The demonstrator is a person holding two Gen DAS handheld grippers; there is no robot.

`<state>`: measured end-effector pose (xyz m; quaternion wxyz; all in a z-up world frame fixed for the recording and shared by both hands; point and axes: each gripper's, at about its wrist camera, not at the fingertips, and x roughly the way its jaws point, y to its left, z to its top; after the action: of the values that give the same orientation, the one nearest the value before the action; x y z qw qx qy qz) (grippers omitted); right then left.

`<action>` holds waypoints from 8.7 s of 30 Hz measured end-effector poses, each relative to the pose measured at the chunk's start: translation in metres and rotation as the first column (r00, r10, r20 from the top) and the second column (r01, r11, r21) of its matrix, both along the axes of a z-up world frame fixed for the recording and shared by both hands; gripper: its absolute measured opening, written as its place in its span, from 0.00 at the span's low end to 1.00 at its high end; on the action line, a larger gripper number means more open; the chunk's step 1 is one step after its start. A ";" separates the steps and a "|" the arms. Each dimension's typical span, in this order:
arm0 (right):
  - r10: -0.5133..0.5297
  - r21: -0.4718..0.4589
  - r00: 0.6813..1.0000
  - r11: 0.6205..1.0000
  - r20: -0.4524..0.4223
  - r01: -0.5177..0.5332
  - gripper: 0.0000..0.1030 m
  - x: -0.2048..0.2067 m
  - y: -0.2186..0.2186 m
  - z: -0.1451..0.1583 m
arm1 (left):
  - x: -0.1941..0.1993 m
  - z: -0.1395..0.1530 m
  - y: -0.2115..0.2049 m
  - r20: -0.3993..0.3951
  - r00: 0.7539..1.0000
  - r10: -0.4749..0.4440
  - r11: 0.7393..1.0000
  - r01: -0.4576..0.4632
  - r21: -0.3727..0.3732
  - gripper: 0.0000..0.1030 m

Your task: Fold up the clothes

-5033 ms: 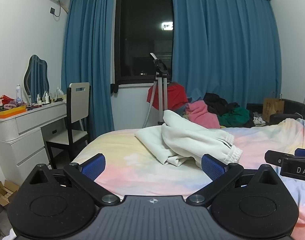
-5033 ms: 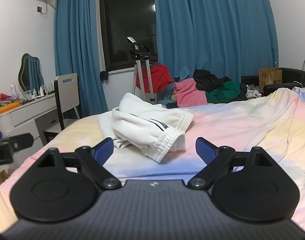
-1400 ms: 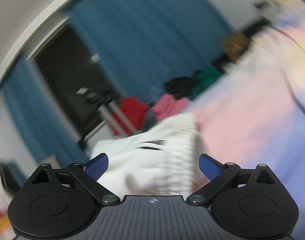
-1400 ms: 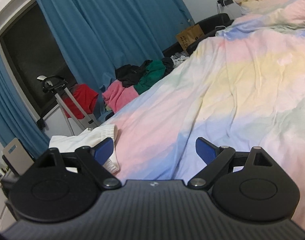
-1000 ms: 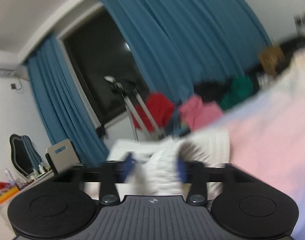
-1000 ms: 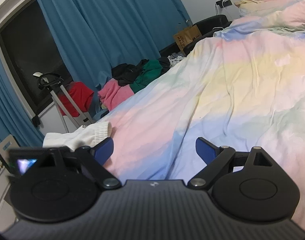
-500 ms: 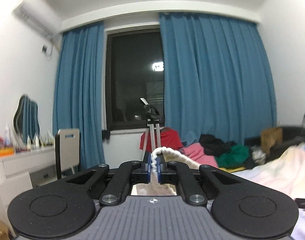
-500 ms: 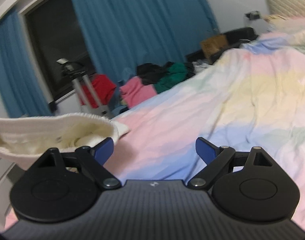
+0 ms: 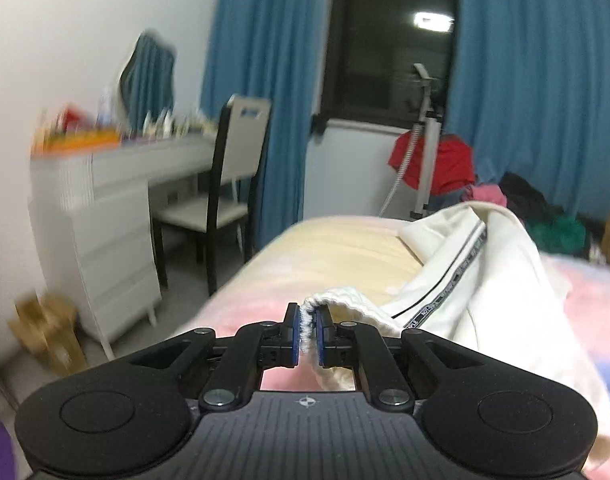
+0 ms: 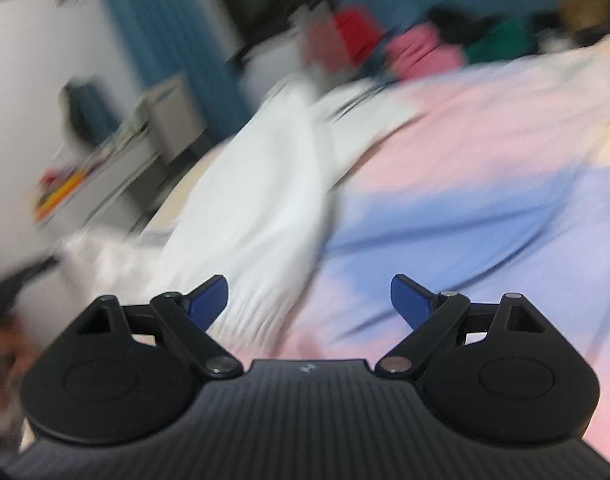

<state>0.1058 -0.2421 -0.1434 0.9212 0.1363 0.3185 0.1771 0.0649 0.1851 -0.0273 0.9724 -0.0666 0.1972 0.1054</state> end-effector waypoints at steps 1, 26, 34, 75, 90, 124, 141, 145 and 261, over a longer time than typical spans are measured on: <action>0.033 -0.046 0.999 0.998 0.009 -0.033 0.87 0.000 0.011 -0.002 | -0.003 0.000 0.006 -0.009 1.000 0.010 1.000 -0.011 -0.017 0.09; 0.110 -0.180 0.973 0.981 0.203 -0.073 0.17 -0.012 0.053 0.021 | 0.051 -0.018 -0.005 -0.151 0.988 0.033 0.997 -0.022 0.072 0.33; 0.329 -0.243 0.930 0.927 0.165 -0.284 0.11 -0.043 0.063 0.023 | 0.052 -0.022 0.002 -0.184 0.981 0.061 0.997 -0.051 0.055 0.35; 0.007 -0.009 0.999 1.000 0.034 -0.006 0.14 -0.004 0.021 0.005 | 0.069 -0.050 0.003 -0.427 0.904 -0.018 0.991 -0.042 -0.130 0.89; -0.009 0.303 0.974 0.950 -0.225 0.078 0.55 0.033 -0.001 -0.040 | 0.063 -0.037 0.009 -0.382 0.919 -0.093 0.972 0.001 -0.234 0.74; 0.050 0.535 0.966 0.839 -0.253 0.097 0.36 0.061 0.007 -0.074 | 0.059 -0.042 0.028 -0.215 0.972 -0.097 0.863 -0.025 -0.505 0.77; 0.175 0.582 0.970 0.812 -0.172 -0.043 0.19 0.043 0.062 -0.035 | 0.126 0.037 0.048 -0.079 0.996 0.041 0.936 -0.066 -0.346 0.14; 0.235 0.674 0.956 0.736 -0.175 -0.058 0.19 0.059 0.121 -0.036 | 0.181 0.076 0.076 -0.099 0.988 0.122 0.953 -0.144 -0.268 0.14; -0.538 0.255 0.839 0.803 -0.077 0.538 0.11 0.310 -0.073 -0.057 | 0.121 -0.116 -0.104 -0.067 0.920 -0.387 0.863 0.336 -0.376 0.03</action>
<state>0.4159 -0.3155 -0.2004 0.9065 0.3437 0.2401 -0.0500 0.1856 0.0808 -0.1434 0.9299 -0.1964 0.2898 -0.1125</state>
